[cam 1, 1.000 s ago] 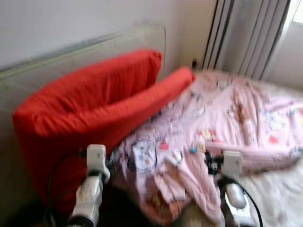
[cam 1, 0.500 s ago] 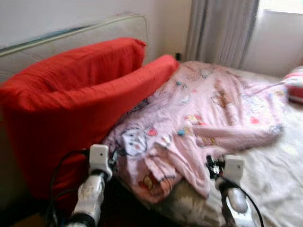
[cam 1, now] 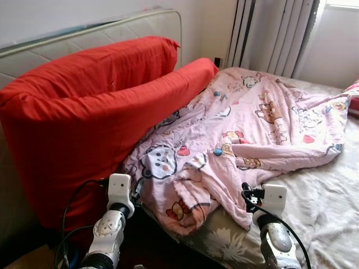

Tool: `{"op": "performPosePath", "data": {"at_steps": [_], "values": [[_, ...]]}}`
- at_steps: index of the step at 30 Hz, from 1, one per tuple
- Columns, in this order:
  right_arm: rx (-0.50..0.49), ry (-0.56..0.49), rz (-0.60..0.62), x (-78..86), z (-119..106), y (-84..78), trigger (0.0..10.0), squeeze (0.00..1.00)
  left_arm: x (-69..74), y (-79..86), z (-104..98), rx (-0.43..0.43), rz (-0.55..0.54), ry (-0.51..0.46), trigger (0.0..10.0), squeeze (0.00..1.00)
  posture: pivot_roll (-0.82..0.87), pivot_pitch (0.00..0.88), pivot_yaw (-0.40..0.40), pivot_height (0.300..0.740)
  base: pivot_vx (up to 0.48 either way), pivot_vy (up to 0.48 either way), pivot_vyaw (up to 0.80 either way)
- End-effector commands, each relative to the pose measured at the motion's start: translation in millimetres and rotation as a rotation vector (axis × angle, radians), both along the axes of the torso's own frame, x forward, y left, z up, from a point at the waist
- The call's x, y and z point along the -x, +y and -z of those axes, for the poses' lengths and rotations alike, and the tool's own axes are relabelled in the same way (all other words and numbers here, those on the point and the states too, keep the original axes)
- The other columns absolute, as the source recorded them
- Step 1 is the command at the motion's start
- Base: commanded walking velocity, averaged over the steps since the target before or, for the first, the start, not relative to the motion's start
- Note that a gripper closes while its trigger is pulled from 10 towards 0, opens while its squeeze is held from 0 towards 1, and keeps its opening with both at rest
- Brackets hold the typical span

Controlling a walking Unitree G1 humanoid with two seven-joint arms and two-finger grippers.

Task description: Clean up the room

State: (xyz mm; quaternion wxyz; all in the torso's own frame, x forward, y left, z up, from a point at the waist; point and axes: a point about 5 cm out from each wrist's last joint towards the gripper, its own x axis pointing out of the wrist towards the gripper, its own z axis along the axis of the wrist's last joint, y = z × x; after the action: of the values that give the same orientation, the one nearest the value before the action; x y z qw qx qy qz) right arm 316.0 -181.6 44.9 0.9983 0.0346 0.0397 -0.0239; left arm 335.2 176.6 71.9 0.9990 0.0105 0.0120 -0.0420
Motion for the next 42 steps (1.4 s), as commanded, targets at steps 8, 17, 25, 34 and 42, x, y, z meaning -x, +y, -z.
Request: {"op": "performPosePath", "data": {"at_steps": [8,17,25,34,42], "values": [[0.025,0.04,-0.025,2.3,6.0,0.7,10.0,0.0,0.3,1.8,1.9,0.002,0.002,0.016,10.0,0.0,-0.05,0.057,0.022,0.631,0.169,0.0,0.0],[-0.009,0.084,-0.009,4.8,12.0,-3.9,10.0,0.0,-1.3,0.2,0.0,-0.003,0.011,0.014,10.0,0.0,-0.05,0.046,0.025,0.631,0.308,0.0,0.0],[-0.011,0.123,-0.011,7.2,17.2,-6.2,10.0,0.0,-1.8,-0.9,-0.8,-0.007,0.017,0.011,10.0,0.0,-0.05,0.059,0.024,0.631,0.322,0.0,0.0],[-0.014,0.158,-0.007,11.1,22.7,-9.8,10.0,0.0,-2.0,-1.5,-1.6,-0.01,0.02,0.006,10.0,0.0,-0.05,0.064,0.024,0.631,0.324,0.0,0.0],[-0.013,0.162,-0.007,10.5,22.4,-10.3,10.0,0.0,-2.3,-2.0,-2.2,-0.009,0.021,0.004,10.0,0.0,-0.05,0.077,0.022,0.631,0.325,0.0,0.0]]}}
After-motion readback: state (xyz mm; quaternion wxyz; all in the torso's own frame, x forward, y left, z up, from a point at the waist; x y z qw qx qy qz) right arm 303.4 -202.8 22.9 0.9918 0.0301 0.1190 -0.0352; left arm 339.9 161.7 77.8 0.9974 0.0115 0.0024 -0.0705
